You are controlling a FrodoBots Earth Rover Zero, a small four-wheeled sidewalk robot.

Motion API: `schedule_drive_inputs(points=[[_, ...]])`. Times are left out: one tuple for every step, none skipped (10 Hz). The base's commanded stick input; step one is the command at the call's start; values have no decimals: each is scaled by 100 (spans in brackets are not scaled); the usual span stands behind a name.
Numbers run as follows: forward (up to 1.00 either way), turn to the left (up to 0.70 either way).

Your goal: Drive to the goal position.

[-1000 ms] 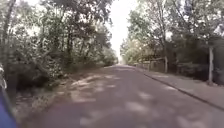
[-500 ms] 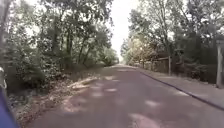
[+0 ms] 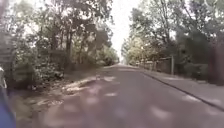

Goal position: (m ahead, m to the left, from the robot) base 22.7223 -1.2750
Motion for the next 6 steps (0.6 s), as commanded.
schedule_drive_inputs(points=[[70,0],[70,0],[70,0],[70,0],[70,0],[70,0]])
